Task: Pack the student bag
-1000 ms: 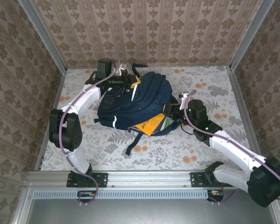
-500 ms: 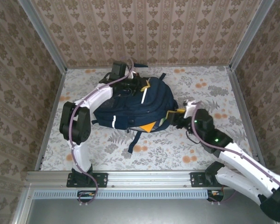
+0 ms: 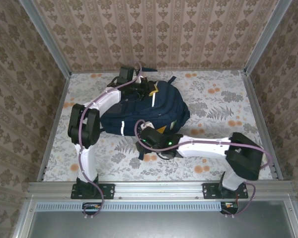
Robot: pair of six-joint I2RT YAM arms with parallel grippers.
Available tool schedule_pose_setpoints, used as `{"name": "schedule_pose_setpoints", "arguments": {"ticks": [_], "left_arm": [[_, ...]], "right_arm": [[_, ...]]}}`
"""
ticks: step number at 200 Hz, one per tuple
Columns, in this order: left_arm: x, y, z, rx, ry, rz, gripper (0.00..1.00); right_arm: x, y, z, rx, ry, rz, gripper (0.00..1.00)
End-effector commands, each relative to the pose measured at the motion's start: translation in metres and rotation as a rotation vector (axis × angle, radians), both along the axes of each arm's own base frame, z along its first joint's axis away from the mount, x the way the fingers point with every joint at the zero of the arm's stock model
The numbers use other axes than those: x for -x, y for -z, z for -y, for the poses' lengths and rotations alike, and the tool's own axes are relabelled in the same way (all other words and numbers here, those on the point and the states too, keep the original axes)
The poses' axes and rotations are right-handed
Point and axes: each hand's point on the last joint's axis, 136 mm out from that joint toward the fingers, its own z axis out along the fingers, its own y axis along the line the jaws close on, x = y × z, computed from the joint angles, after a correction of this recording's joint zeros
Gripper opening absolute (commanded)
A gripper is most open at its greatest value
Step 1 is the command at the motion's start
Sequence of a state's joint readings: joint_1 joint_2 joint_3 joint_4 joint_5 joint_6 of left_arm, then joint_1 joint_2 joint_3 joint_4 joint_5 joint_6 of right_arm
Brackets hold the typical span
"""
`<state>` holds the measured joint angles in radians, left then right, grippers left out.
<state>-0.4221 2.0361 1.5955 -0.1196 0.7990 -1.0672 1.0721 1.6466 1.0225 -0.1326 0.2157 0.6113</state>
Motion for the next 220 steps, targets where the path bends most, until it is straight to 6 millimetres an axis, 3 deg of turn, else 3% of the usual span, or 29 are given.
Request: {"name": "schedule_pose_setpoints", "arguments": {"ticks": [1, 61, 113, 146, 165, 181, 208, 220], "left_arm": [[-0.035, -0.006, -0.015, 0.021, -0.084, 0.053, 0.0], [-0.044, 0.004, -0.021, 0.041, -0.093, 0.032, 0.0], [-0.043, 0.009, -0.024, 0.053, -0.097, 0.016, 0.0], [-0.042, 0.013, -0.024, 0.052, -0.097, 0.009, 0.0], [-0.041, 0.016, -0.025, 0.049, -0.099, 0.004, 0.0], [-0.041, 0.019, -0.026, 0.043, -0.101, -0.002, 0.0], [-0.041, 0.02, -0.032, 0.028, -0.108, -0.001, 0.0], [-0.04, 0.018, -0.039, 0.006, -0.114, 0.005, 0.15]], "right_arm": [[-0.01, 0.011, -0.001, 0.05, 0.122, -0.025, 0.5], [-0.026, 0.05, -0.007, 0.089, 0.236, -0.051, 0.5], [-0.064, 0.06, 0.002, 0.144, 0.32, 0.022, 0.47], [-0.082, 0.067, -0.008, 0.139, 0.298, 0.012, 0.44], [-0.085, 0.07, -0.02, 0.122, 0.267, -0.004, 0.37], [-0.085, 0.069, -0.024, 0.113, 0.256, -0.005, 0.25], [-0.084, 0.06, -0.009, 0.106, 0.277, 0.01, 0.03], [-0.082, 0.055, 0.0, 0.089, 0.278, 0.014, 0.0]]}}
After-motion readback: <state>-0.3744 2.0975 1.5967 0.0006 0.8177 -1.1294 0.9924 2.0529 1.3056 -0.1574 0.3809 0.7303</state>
